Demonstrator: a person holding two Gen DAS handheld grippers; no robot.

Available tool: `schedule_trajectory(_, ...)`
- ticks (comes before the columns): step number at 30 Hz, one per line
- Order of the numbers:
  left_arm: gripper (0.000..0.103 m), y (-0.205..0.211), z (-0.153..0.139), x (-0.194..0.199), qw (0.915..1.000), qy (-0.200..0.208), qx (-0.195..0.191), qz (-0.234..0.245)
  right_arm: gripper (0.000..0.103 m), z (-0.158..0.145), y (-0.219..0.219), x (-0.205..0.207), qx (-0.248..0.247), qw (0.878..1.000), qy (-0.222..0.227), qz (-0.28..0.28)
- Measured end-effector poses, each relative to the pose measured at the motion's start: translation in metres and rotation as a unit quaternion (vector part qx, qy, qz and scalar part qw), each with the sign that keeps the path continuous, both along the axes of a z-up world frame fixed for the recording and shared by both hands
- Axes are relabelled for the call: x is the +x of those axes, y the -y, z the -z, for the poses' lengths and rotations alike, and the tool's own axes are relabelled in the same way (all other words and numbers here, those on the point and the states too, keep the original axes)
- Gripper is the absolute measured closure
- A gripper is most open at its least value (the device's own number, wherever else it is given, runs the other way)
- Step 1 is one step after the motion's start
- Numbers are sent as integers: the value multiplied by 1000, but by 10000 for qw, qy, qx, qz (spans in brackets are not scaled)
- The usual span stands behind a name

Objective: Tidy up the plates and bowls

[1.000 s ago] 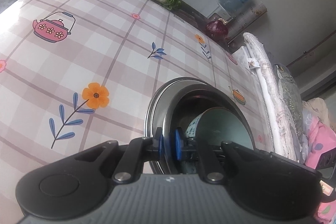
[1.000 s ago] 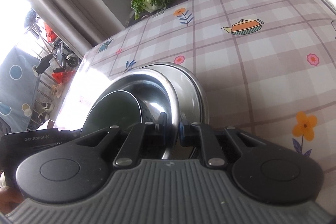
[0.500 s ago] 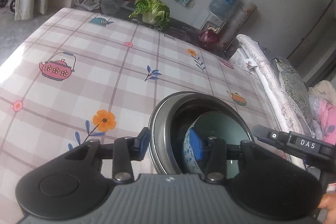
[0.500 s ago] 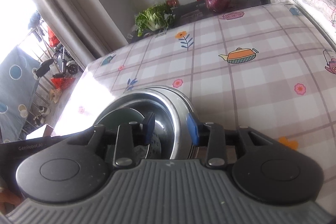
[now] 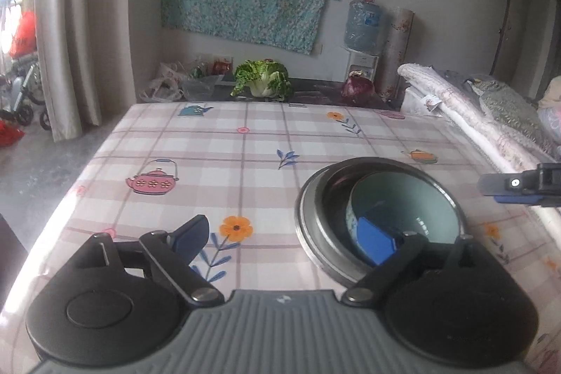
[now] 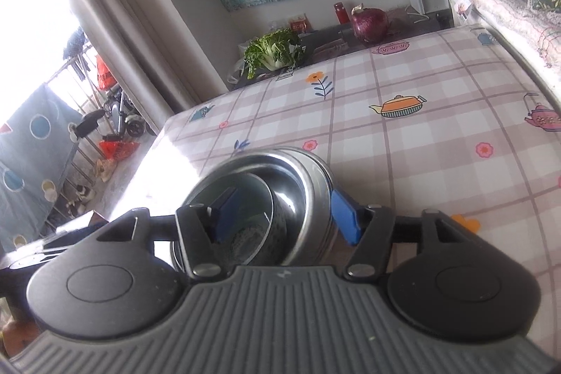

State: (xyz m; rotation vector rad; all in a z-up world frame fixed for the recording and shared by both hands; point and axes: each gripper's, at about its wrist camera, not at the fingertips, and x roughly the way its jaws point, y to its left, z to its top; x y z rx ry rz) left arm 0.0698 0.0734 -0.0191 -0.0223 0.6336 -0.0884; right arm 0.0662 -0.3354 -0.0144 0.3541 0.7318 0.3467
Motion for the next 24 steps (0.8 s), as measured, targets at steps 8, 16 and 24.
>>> schedule_trajectory(8,2,16,11,-46,9988,282,399,-18,21,3,-14,-49,-1028,9941,297,-157)
schedule_trajectory(16,0,45,16,-79,9991,34,290,301,4,4,-25,-93,-1169,9921,409,-216)
schedule_trajectory(24,0,60,1,-91,9986,-12,466,-230,1,-6,-18,-120,-1215,9916,437,-29)
